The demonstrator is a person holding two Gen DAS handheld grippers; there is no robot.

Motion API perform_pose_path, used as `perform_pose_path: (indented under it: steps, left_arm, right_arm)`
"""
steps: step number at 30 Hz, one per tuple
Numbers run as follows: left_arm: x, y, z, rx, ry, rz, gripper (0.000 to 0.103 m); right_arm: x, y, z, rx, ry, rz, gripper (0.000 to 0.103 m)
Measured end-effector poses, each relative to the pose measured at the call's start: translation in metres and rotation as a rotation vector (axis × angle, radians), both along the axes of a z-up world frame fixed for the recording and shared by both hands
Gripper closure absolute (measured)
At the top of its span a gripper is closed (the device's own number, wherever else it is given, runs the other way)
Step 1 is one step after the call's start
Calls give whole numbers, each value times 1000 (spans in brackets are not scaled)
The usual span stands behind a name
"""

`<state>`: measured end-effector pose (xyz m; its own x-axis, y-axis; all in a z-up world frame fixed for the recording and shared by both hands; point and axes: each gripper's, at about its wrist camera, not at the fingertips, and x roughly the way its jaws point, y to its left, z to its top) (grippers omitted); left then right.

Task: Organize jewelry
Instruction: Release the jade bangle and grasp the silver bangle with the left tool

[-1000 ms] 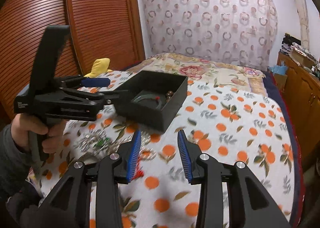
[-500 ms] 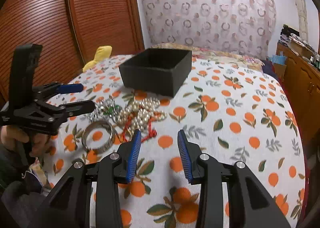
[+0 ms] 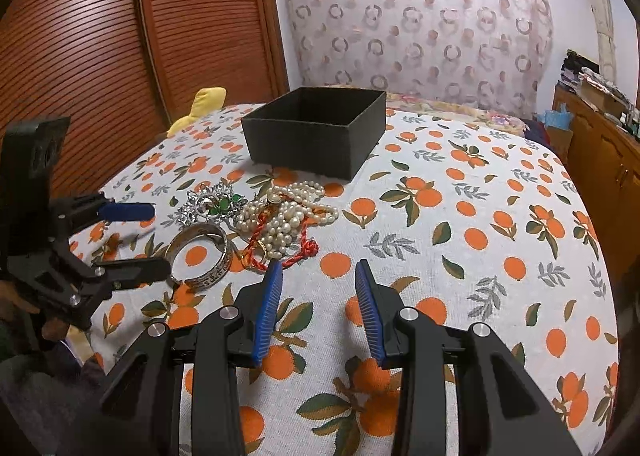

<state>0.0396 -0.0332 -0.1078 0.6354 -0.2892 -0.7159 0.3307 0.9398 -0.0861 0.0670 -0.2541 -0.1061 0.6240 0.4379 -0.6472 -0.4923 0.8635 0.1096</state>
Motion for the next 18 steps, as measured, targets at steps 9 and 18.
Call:
perform_pose_path:
  steps: [9, 18]
  left_arm:
    - [2, -31, 1, 39, 14, -70, 22]
    - [10, -42, -8, 76, 38, -73, 29]
  right_arm:
    - [-1, -3, 0, 16, -1, -2, 63]
    - [-1, -2, 0, 15, -2, 1, 63]
